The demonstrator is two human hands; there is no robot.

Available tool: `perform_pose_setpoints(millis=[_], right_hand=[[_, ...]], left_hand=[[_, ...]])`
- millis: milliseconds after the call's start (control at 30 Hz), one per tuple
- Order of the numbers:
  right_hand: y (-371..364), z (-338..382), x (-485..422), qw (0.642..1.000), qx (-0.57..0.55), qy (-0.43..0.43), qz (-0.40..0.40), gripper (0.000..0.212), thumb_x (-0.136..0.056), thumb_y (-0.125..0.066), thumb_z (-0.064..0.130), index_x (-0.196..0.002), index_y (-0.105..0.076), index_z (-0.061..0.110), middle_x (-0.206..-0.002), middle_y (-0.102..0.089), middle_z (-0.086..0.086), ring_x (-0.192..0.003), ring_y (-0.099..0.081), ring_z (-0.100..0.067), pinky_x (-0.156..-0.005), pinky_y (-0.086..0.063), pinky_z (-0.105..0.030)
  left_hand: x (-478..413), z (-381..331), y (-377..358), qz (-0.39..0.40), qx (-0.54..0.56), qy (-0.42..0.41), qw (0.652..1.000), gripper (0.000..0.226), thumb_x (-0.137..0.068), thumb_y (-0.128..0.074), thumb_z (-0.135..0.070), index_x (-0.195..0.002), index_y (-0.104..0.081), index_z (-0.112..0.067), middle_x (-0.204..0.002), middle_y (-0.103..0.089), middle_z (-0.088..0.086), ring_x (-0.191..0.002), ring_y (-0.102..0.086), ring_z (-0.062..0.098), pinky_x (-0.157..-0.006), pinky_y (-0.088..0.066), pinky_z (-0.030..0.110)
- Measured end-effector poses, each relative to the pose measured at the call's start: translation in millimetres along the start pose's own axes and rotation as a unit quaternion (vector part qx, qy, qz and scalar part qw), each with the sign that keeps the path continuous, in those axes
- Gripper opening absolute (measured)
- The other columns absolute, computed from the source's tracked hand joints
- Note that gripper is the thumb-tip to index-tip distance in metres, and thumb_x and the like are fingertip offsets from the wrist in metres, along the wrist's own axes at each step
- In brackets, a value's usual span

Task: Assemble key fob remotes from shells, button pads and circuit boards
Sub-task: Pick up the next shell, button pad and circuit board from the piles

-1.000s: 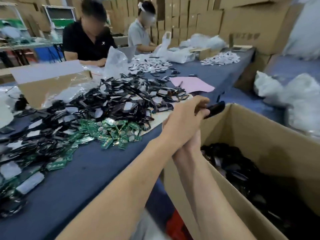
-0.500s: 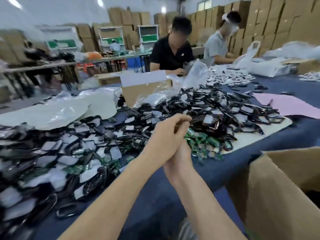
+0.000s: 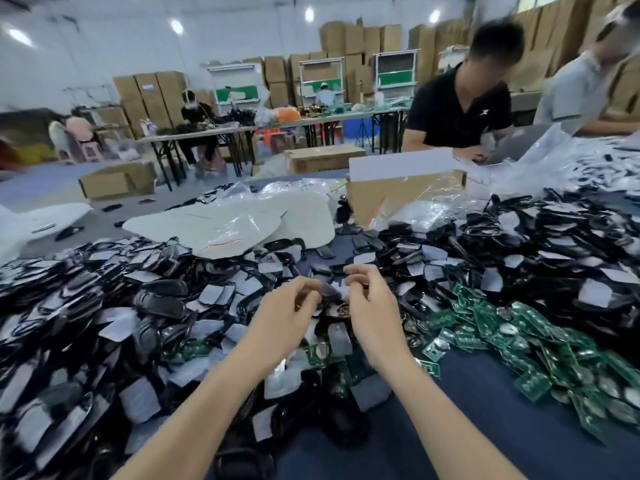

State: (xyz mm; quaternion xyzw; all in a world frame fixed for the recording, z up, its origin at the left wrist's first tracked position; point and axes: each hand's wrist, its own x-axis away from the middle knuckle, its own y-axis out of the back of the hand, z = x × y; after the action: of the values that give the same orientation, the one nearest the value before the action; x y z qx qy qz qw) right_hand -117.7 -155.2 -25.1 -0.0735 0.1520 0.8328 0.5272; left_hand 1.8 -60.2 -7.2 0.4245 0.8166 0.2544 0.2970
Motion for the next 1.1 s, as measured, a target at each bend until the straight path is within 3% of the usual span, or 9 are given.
perform_pose_setpoints(millis=[67, 133, 233, 333, 567, 800, 1000, 1100], right_hand=[[2, -7, -15, 0.997, 0.069, 0.023, 0.005, 0.021, -0.105, -0.042, 0.021, -0.108, -0.054, 0.038, -0.110, -0.058, 0.016, -0.094, -0.056, 0.007, -0.068, -0.044, -0.012], [3, -16, -32, 0.983, 0.173, 0.063, 0.014, 0.020, -0.105, -0.042, 0.019, -0.117, -0.054, 0.030, -0.118, -0.056, 0.010, -0.103, -0.054, -0.002, -0.079, -0.046, -0.018], [2, -29, -46, 0.932, 0.347, 0.094, 0.037, 0.029, -0.103, -0.045, 0.021, -0.131, -0.053, 0.021, -0.132, -0.054, 0.000, -0.118, -0.050, -0.022, -0.098, -0.044, -0.039], [1, -39, -51, 0.912, 0.399, 0.060, 0.071, 0.034, -0.105, -0.042, 0.028, -0.137, -0.049, 0.024, -0.136, -0.052, 0.000, -0.125, -0.047, -0.024, -0.103, -0.037, -0.038], [12, -46, -63, 0.928, 0.362, 0.062, 0.068, 0.030, -0.106, -0.037, 0.027, -0.132, -0.053, 0.028, -0.126, -0.059, 0.005, -0.116, -0.051, -0.020, -0.099, -0.039, -0.037], [15, -50, -64, 0.948, 0.307, 0.078, 0.039, 0.030, -0.105, -0.040, 0.023, -0.128, -0.058, 0.025, -0.122, -0.063, 0.004, -0.110, -0.054, -0.019, -0.098, -0.041, -0.039], [19, -52, -65, 0.953, 0.292, 0.070, 0.031, 0.028, -0.105, -0.040, 0.022, -0.125, -0.060, 0.024, -0.118, -0.063, 0.004, -0.105, -0.055, -0.020, -0.096, -0.041, -0.040], [19, -51, -64, 0.957, 0.281, 0.067, 0.030, 0.027, -0.104, -0.042, 0.021, -0.122, -0.061, 0.025, -0.116, -0.063, 0.004, -0.103, -0.056, -0.020, -0.095, -0.043, -0.039]], left_hand=[[-22, 5, -3, -0.007, -0.036, 0.001, 0.999, 0.018, -0.102, -0.053, -0.027, -0.115, -0.064, -0.033, -0.098, -0.068, -0.022, -0.084, -0.063, -0.005, -0.073, -0.045, 0.005], [-46, 8, -8, 0.008, -0.089, -0.022, 0.996, 0.029, -0.102, -0.052, -0.031, -0.129, -0.060, -0.023, -0.116, -0.066, -0.009, -0.100, -0.060, 0.002, -0.084, -0.041, 0.007], [-74, 10, -23, 0.093, -0.236, -0.064, 0.965, 0.050, -0.103, -0.044, -0.043, -0.148, -0.041, -0.022, -0.148, -0.044, 0.004, -0.136, -0.040, 0.023, -0.113, -0.033, 0.035], [-99, 21, -39, 0.146, -0.318, -0.056, 0.935, 0.054, -0.105, -0.032, -0.047, -0.155, -0.027, -0.024, -0.161, -0.026, 0.008, -0.148, -0.024, 0.027, -0.119, -0.024, 0.041], [-170, 48, -60, 0.146, -0.316, 0.019, 0.937, 0.051, -0.105, -0.030, -0.044, -0.150, -0.032, -0.020, -0.154, -0.032, 0.012, -0.139, -0.034, 0.037, -0.113, -0.032, 0.047], [-216, 64, -82, 0.133, -0.279, 0.078, 0.948, 0.065, -0.099, -0.031, -0.060, -0.153, -0.031, -0.025, -0.160, -0.028, 0.011, -0.142, -0.033, 0.037, -0.117, -0.027, 0.049], [-207, 56, -90, 0.135, -0.274, -0.023, 0.952, 0.049, -0.094, -0.045, -0.053, -0.133, -0.054, -0.024, -0.141, -0.050, 0.006, -0.125, -0.045, 0.035, -0.109, -0.035, 0.045], [-192, 48, -84, 0.148, -0.303, -0.069, 0.939, 0.055, -0.087, -0.032, -0.067, -0.122, -0.054, -0.030, -0.125, -0.053, 0.001, -0.114, -0.047, 0.029, -0.100, -0.041, 0.044]])
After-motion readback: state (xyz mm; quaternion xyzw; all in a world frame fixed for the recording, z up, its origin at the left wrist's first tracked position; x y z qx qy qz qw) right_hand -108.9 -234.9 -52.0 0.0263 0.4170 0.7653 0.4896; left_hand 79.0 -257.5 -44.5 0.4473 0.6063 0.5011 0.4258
